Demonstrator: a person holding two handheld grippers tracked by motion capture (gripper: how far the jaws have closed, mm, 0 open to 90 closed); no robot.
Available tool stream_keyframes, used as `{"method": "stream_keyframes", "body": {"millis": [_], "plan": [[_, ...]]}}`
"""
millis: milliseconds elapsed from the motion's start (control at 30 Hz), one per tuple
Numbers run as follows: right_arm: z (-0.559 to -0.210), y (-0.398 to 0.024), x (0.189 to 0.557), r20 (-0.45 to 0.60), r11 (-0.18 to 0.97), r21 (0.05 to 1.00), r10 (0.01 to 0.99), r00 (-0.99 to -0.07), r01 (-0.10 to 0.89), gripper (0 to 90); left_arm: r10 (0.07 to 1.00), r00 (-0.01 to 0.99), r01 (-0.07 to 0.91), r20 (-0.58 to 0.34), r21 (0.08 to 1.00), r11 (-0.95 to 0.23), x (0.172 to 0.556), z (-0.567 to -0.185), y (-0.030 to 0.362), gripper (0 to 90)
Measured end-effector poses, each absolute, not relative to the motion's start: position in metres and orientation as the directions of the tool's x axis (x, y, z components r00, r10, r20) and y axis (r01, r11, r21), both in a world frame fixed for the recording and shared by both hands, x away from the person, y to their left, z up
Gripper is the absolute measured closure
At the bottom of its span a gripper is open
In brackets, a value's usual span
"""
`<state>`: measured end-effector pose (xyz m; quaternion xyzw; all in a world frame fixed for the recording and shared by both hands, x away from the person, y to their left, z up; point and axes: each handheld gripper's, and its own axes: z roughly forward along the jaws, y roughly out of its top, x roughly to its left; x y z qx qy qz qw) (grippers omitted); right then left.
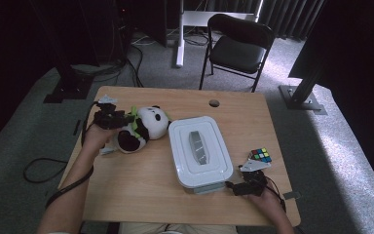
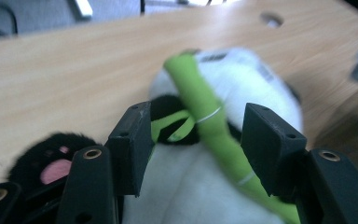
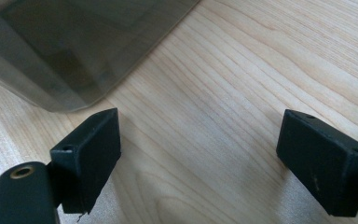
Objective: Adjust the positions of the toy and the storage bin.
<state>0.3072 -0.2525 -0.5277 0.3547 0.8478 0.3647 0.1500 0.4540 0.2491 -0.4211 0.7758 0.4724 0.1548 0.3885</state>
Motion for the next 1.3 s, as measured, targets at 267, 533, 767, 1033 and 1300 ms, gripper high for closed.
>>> {"method": "stream_keyframes", "body": {"millis": [267, 533, 767, 1033, 1300], "plan": [[-0.528, -0.252, 0.307, 0.004, 0.482, 0.725, 0.711, -0.703, 0.492, 13.4, 0.848, 0.504, 0.643, -0.167, 0.727, -0.24, 0.453, -0.437, 0.246, 63.3], [-0.528, -0.253, 0.307, 0.005, 0.481, 0.725, 0.712, -0.703, 0.493, 13.4, 0.882, 0.429, 0.635, -0.196, 0.76, -0.14, 0.438, -0.422, 0.266, 73.2], [-0.528, -0.252, 0.307, 0.006, 0.479, 0.725, 0.714, -0.7, 0.495, 13.5, 0.869, 0.434, 0.643, -0.239, 0.757, -0.113, 0.428, -0.411, 0.285, 74.1], [-0.528, -0.252, 0.308, 0.006, 0.478, 0.725, 0.716, -0.698, 0.496, 13.5, 0.84, 0.454, 0.657, -0.298, 0.748, -0.089, 0.438, -0.432, 0.289, 73.0], [-0.528, -0.252, 0.308, 0.005, 0.478, 0.725, 0.716, -0.698, 0.496, 13.5, 0.838, 0.486, 0.627, -0.249, 0.767, -0.135, 0.432, -0.428, 0.285, 49.1]]}}
